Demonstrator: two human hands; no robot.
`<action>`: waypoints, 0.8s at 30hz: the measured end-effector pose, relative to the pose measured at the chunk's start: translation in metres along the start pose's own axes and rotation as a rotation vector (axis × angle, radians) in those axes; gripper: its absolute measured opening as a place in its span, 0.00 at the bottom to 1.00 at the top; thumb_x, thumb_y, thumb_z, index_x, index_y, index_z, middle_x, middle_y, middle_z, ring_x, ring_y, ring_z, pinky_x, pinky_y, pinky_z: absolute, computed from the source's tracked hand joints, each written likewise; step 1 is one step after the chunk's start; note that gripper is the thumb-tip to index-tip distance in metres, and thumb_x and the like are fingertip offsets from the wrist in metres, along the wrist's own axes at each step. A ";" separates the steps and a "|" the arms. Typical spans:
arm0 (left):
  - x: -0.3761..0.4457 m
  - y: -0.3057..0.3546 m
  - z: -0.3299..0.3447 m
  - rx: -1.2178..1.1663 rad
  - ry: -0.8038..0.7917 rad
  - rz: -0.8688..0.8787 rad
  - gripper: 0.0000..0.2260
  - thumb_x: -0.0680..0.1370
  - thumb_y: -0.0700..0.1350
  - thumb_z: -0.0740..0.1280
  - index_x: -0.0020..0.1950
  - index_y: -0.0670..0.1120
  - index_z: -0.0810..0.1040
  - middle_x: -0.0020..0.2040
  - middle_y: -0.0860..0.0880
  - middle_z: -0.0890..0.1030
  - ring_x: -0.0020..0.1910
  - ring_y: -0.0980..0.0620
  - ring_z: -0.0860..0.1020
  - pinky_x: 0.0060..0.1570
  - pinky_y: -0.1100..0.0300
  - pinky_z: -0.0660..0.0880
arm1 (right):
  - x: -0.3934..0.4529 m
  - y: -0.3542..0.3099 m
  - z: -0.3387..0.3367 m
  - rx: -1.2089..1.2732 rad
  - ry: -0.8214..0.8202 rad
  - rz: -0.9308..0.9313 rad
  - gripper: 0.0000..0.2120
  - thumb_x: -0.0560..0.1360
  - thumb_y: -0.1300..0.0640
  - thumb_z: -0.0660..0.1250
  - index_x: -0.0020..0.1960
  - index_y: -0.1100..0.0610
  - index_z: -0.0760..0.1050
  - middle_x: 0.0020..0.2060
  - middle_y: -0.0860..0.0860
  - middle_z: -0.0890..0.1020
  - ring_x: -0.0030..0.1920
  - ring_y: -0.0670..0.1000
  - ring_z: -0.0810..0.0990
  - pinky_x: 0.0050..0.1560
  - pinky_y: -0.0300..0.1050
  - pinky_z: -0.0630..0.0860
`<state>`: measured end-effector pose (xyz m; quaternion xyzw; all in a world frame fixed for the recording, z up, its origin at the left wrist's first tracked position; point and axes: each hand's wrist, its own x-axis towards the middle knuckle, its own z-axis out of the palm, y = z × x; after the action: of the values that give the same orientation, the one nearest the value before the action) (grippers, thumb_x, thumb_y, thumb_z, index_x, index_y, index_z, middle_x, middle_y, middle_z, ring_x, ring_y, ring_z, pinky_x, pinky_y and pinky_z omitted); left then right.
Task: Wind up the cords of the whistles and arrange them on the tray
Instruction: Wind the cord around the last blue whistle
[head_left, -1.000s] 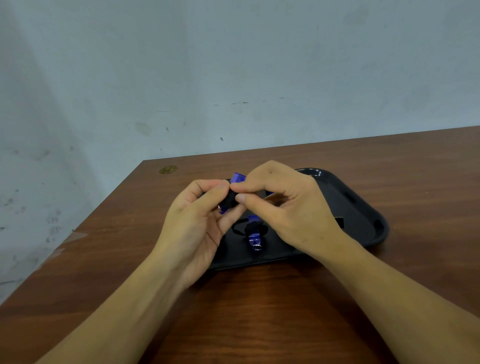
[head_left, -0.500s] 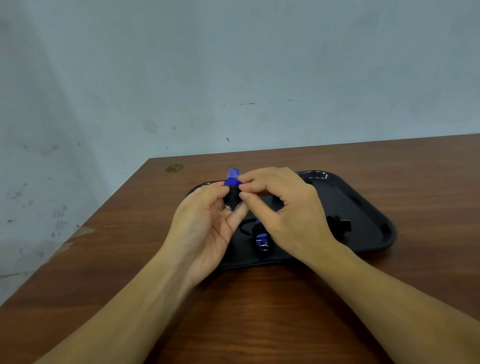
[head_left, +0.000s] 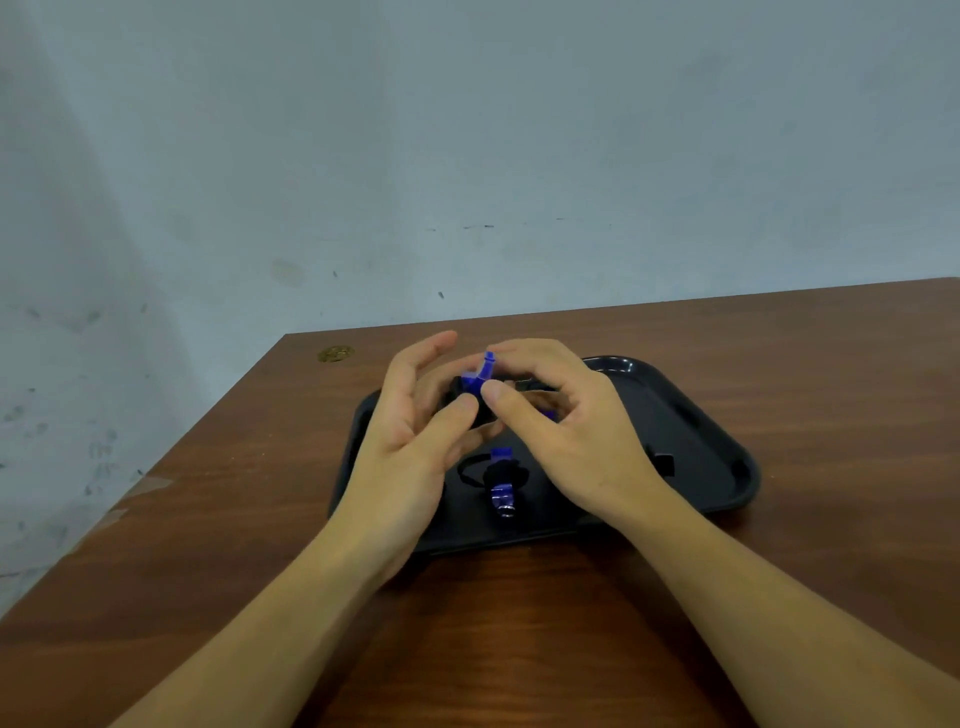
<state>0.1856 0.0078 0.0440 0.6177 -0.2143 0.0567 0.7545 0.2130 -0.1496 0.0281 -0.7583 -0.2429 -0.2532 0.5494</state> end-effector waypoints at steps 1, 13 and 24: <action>0.001 -0.001 0.000 0.024 -0.007 0.012 0.19 0.83 0.36 0.60 0.73 0.49 0.67 0.63 0.49 0.81 0.63 0.48 0.79 0.61 0.51 0.77 | 0.000 0.000 -0.002 -0.010 0.003 -0.004 0.12 0.78 0.50 0.68 0.60 0.48 0.81 0.57 0.41 0.81 0.62 0.48 0.78 0.60 0.52 0.79; 0.037 -0.002 0.033 0.485 0.003 0.145 0.16 0.79 0.47 0.69 0.66 0.50 0.74 0.60 0.55 0.80 0.61 0.60 0.78 0.63 0.61 0.74 | 0.004 -0.006 -0.049 -0.064 0.118 0.065 0.09 0.79 0.54 0.69 0.58 0.51 0.83 0.48 0.42 0.86 0.51 0.42 0.83 0.52 0.40 0.80; 0.039 -0.013 0.047 1.003 -0.211 0.101 0.02 0.79 0.49 0.67 0.51 0.55 0.78 0.54 0.60 0.76 0.55 0.63 0.74 0.51 0.77 0.66 | 0.013 0.056 -0.135 -0.673 -0.081 0.256 0.07 0.79 0.48 0.68 0.54 0.47 0.82 0.42 0.38 0.82 0.43 0.35 0.78 0.48 0.34 0.73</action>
<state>0.2131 -0.0473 0.0547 0.8949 -0.2652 0.1263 0.3358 0.2432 -0.2927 0.0333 -0.9304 -0.0706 -0.2178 0.2863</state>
